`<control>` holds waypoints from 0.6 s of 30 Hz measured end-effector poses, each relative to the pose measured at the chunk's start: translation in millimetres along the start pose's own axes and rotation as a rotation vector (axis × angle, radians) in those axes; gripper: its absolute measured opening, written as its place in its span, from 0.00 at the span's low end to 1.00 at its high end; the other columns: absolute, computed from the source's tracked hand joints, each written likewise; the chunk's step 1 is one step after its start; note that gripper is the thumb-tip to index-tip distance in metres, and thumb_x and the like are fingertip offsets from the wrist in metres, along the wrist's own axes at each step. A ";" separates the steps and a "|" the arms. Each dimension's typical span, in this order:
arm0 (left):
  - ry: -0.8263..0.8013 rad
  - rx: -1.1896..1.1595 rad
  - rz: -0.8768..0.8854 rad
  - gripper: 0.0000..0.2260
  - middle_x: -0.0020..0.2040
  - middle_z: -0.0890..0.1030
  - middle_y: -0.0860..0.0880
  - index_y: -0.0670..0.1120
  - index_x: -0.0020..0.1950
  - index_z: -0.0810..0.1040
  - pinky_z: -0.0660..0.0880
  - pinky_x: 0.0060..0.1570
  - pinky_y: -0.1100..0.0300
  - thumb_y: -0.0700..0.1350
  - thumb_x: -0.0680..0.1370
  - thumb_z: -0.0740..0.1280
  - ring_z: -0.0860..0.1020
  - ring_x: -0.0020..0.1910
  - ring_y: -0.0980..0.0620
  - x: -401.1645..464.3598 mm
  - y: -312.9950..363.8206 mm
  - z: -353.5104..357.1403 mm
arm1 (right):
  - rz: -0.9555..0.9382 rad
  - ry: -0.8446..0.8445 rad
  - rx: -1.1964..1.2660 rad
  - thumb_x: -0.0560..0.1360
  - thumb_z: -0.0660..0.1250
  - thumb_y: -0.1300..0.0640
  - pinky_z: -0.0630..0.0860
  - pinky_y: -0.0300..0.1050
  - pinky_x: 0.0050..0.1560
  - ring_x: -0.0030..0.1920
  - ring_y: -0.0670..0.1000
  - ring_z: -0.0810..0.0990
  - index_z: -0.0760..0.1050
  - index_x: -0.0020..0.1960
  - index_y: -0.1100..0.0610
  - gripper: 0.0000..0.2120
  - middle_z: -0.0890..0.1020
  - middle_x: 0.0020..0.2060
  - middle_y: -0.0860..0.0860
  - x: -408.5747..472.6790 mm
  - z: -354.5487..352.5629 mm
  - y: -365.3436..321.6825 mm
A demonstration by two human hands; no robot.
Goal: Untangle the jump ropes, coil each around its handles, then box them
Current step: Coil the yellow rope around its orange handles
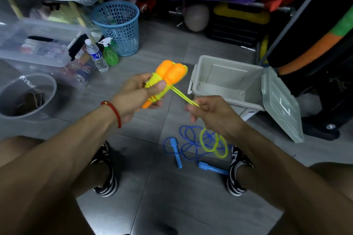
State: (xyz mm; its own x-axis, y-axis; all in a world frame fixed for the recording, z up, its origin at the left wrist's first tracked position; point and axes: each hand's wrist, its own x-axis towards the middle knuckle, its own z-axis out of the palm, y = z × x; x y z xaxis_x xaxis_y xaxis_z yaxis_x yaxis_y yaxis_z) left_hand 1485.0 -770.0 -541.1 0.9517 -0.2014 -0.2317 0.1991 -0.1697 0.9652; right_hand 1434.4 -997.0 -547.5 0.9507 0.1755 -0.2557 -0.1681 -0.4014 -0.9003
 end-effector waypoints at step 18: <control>0.376 0.322 -0.009 0.13 0.39 0.78 0.47 0.46 0.50 0.76 0.73 0.29 0.63 0.50 0.73 0.76 0.75 0.33 0.46 7.0 -40.1 -38.4 | 0.138 -0.191 -0.382 0.82 0.63 0.59 0.73 0.48 0.38 0.32 0.53 0.77 0.81 0.42 0.51 0.12 0.78 0.28 0.49 0.8 -88.0 104.8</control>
State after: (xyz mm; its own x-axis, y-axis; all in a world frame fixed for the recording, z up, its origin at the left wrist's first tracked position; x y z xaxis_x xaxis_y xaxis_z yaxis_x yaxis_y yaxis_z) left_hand 1492.6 -727.5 -576.7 0.9805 0.1534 -0.1225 0.1816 -0.4712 0.8631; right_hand 1440.5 -1118.0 -611.1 0.8549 0.2456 -0.4570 -0.1473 -0.7297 -0.6678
